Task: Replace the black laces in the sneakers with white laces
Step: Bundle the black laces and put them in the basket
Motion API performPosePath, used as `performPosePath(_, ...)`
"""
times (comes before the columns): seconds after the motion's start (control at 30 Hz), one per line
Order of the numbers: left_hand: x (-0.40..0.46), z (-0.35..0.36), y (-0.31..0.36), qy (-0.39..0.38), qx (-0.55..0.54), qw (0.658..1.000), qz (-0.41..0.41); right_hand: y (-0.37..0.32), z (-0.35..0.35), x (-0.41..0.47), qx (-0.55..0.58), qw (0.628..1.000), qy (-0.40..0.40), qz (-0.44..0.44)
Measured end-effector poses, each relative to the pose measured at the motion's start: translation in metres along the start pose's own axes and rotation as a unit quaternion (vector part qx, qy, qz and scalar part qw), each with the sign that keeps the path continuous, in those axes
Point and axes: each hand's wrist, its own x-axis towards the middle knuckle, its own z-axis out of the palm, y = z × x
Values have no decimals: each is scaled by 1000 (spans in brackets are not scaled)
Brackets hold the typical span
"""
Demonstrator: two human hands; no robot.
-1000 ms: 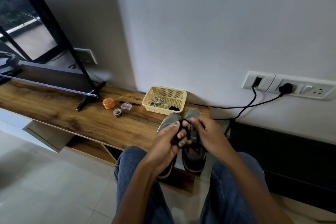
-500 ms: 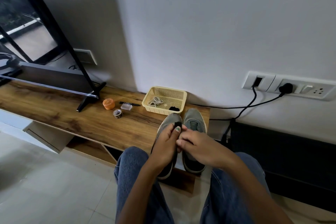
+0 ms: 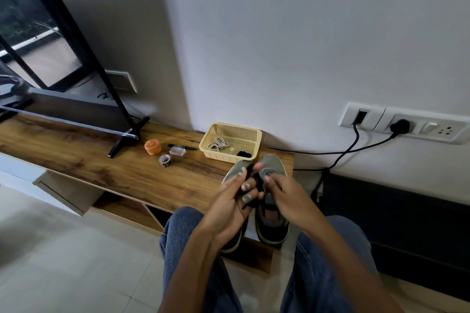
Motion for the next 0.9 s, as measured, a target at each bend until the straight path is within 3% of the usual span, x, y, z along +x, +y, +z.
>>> performPosePath(0.2, 4, -5, 1, 27, 42, 997, 50, -9, 14, -15, -47, 988, -146, -14)
performPosePath(0.37, 2, -6, 0, 68, 183, 979, 54, -24, 8, -21, -79, 979, -186, -30)
performPosePath(0.47, -1, -8, -2, 51, 286, 955, 54, -34, -3, -22, -81, 983, -155, -52)
performPosePath(0.67, -2, -6, -10, 33, 406, 913, 40, -31, -20, -18, -121, 990, -16, -68)
performPosePath(0.8, -1, -7, -14, 37, 368, 929, 7, -25, -19, -13, -77, 992, 59, -86)
performPosePath(0.9, -3, -2, -13, 30, 290, 956, -26, -18, -13, -9, 28, 995, 75, -66)
